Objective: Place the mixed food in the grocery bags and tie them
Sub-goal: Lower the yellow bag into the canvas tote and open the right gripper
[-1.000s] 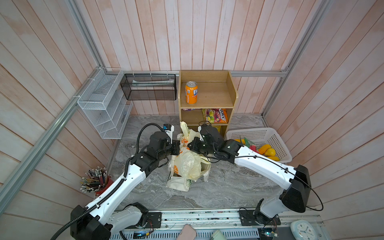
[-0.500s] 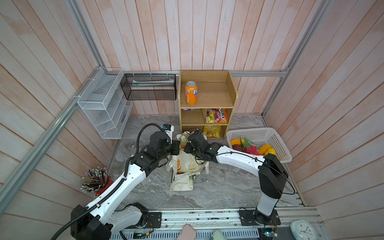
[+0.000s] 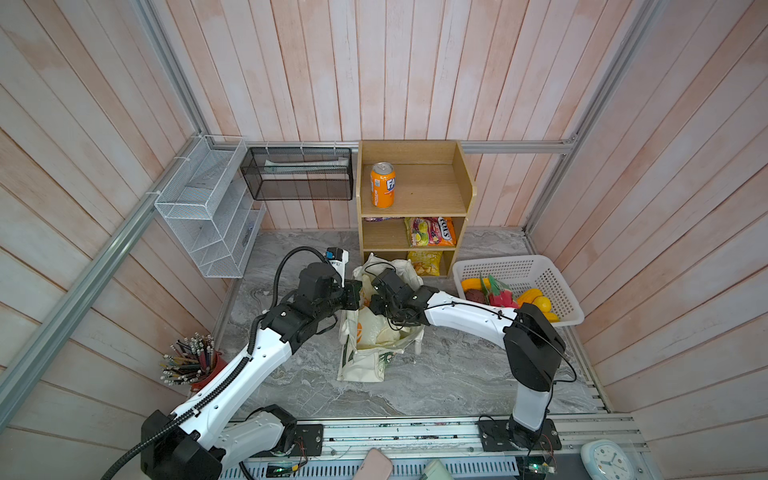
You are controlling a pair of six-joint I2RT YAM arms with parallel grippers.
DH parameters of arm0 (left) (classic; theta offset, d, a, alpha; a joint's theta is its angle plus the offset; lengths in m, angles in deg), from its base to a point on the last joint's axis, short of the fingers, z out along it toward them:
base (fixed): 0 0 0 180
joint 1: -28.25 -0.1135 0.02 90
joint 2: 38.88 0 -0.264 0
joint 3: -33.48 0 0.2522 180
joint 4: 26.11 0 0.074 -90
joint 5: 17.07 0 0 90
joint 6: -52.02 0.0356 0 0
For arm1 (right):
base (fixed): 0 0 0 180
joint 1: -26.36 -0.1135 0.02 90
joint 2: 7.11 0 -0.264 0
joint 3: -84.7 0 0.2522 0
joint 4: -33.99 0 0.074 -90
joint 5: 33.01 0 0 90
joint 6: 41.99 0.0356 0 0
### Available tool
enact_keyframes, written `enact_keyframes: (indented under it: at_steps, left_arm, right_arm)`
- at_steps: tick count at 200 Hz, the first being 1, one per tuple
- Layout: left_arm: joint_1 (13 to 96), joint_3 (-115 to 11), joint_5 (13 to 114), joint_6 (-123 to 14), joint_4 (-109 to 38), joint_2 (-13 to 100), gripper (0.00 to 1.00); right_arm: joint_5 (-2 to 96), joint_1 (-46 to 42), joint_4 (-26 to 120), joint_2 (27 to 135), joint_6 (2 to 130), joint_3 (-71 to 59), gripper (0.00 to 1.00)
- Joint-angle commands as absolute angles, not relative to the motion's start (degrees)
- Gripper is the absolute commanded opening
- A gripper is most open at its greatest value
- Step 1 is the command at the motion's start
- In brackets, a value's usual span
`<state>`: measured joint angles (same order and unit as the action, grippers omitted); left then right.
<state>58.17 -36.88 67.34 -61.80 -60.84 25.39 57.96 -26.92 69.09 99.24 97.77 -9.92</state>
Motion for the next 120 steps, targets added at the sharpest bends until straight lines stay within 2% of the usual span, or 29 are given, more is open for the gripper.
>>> enact_keyframes:
  at_steps: [1,16,53,82,120]
  left_arm:
    - [58.14,-38.9,67.17,-61.98,-53.53,23.74,0.0]
    - [58.14,-38.6,67.47,-61.98,-53.78,23.78,0.0]
    - [58.14,-38.1,68.09,-62.14,-53.75,23.7,0.0]
    - [58.14,-38.27,68.6,-61.94,-54.17,23.76,0.0]
    - [58.14,-38.84,68.81,-61.64,-54.62,24.12,0.0]
  right_arm:
    - [54.63,-27.54,74.04,95.12,91.28,-15.81,0.58]
    - [52.58,-27.52,75.58,93.55,89.63,-17.91,0.64]
    - [50.95,-27.36,76.46,88.9,88.66,-18.53,0.65]
    - [55.29,-27.34,79.48,83.43,86.67,-18.01,0.65]
    - [62.53,-25.34,82.5,72.04,86.33,-10.17,0.65]
